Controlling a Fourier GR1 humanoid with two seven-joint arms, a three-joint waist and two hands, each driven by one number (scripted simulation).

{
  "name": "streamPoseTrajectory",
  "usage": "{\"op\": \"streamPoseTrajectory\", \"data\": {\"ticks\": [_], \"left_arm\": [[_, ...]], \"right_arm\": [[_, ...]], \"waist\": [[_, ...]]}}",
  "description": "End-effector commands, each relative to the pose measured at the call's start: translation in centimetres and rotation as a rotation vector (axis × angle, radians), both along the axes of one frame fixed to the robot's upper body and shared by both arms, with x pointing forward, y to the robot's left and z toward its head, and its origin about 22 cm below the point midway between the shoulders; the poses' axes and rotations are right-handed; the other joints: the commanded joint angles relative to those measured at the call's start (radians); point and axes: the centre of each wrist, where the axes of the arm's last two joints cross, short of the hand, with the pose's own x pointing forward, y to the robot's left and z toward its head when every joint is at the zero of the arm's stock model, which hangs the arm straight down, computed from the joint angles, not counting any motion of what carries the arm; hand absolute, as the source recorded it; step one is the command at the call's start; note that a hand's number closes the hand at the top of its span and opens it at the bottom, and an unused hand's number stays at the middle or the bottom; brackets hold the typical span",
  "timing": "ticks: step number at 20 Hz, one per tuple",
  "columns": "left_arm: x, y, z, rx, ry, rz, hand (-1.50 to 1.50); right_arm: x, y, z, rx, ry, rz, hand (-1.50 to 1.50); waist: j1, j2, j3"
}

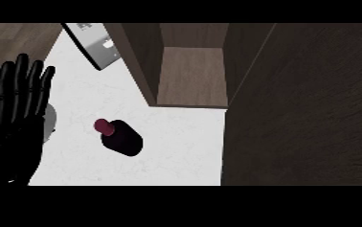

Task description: Pick up the wine, place it into the cabinet and close the cabinet

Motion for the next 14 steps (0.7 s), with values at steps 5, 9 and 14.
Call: {"op": "streamPoseTrajectory", "data": {"ticks": [5,9,14], "left_arm": [[0.7,-0.2,0.4,0.038,-0.029,-0.391,-1.5],[0.3,-0.7,-1.8,-0.082,0.189,-0.599,-1.5],[-2.1,0.9,2.9,-0.082,0.214,-0.656,-1.5]], "right_arm": [[-2.9,0.2,1.5,-0.02,-0.042,-0.011,-1.5],[-3.9,3.2,0.8,0.101,0.091,0.206,-1.5],[-7.7,2.4,3.8,0.102,0.098,0.23,-1.5]], "waist": [[-0.056,0.005,-0.003],[-0.047,0.006,-0.004],[-0.036,0.005,-0.001]]}}
